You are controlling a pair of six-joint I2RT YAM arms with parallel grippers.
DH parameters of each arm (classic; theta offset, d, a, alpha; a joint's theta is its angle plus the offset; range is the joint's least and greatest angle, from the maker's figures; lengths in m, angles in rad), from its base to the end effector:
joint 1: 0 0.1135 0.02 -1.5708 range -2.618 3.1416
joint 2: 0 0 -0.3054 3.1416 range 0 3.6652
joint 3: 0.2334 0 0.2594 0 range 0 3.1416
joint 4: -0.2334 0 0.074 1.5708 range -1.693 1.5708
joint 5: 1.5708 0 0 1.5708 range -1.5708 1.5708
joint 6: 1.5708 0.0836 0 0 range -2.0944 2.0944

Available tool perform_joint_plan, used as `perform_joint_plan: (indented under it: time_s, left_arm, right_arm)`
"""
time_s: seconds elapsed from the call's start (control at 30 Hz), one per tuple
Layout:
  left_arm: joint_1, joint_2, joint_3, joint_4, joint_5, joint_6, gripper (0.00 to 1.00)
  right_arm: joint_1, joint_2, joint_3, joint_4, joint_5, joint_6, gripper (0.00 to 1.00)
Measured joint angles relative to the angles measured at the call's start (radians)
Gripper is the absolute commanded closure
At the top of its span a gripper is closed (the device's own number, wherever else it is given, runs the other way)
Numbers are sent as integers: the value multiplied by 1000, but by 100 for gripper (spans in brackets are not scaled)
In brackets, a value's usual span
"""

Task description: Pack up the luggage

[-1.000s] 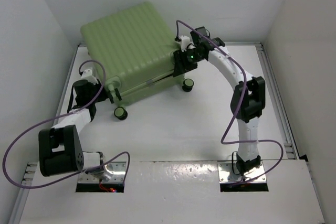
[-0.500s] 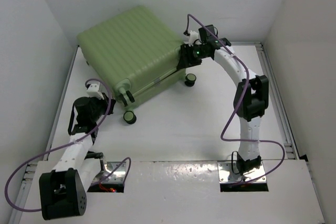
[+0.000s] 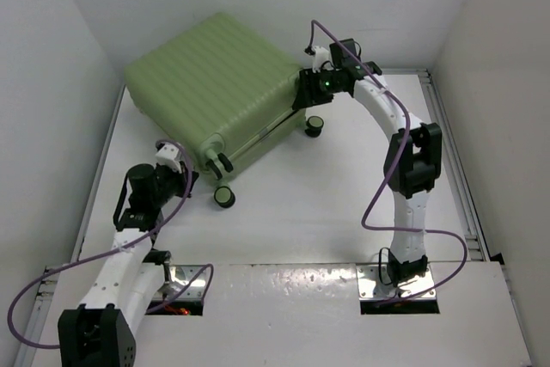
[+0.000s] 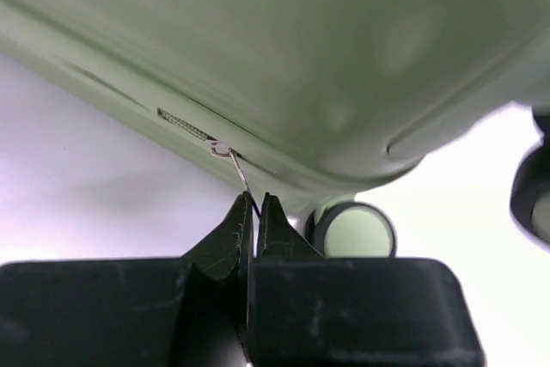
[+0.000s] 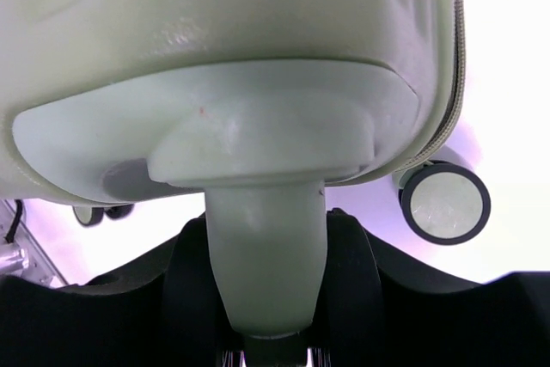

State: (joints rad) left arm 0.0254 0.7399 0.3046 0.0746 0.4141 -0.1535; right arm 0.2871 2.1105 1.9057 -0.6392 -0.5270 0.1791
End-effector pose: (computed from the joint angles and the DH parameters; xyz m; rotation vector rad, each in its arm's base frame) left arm 0.1902 -0.0288 0.2143 0.1057 1.9267 -0.4848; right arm 0.4997 0.1914 0.2736 -0.3789 2.4056 0.8486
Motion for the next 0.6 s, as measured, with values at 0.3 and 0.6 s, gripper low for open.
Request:
perform_joint_plan:
  time_s: [0.3,0.6]
  left_arm:
    - [-29,-139,0,-195,129,235,100]
    - [-116,-153,0,-253,174,403,100]
  right_arm:
    - [-7,0,0,18,0,-30,100]
    - [-11,0,0,37,5,-48,100]
